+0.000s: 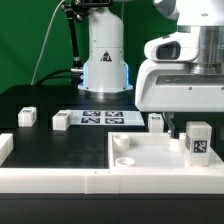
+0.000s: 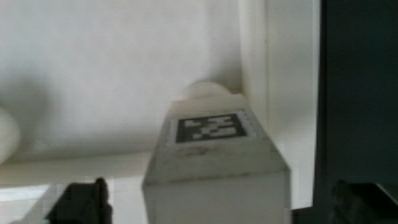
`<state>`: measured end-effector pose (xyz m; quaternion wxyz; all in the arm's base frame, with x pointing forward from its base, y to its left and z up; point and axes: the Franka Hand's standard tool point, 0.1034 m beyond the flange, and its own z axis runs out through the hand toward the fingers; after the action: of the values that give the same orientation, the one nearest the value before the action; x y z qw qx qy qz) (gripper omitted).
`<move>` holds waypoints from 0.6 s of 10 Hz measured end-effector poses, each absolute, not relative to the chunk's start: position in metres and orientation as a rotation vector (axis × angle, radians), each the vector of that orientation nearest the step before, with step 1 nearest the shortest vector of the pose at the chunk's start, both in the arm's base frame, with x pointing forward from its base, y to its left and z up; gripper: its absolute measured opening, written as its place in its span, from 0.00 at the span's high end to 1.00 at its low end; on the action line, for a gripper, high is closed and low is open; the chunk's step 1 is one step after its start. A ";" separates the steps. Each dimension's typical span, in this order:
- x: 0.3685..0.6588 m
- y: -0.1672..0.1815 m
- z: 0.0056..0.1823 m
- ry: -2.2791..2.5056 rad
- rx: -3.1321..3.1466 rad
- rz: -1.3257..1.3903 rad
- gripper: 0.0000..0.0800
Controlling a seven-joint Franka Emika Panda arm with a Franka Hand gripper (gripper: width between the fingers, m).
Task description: Assemble one leg
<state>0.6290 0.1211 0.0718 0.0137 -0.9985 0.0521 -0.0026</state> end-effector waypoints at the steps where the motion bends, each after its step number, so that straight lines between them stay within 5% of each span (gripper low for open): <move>1: 0.629 0.121 0.072 0.162 -3.110 -0.008 0.44; 2: 0.629 0.120 0.072 0.163 -3.110 -0.008 0.64; 6: 0.629 0.116 0.072 0.324 -3.077 -0.015 0.64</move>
Offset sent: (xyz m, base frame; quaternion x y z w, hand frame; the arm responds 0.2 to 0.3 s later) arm 0.0000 0.0000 0.0000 0.0000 0.0000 0.0799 0.9968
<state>0.6290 0.1157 0.0718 0.0237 -0.9942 0.1047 -0.0049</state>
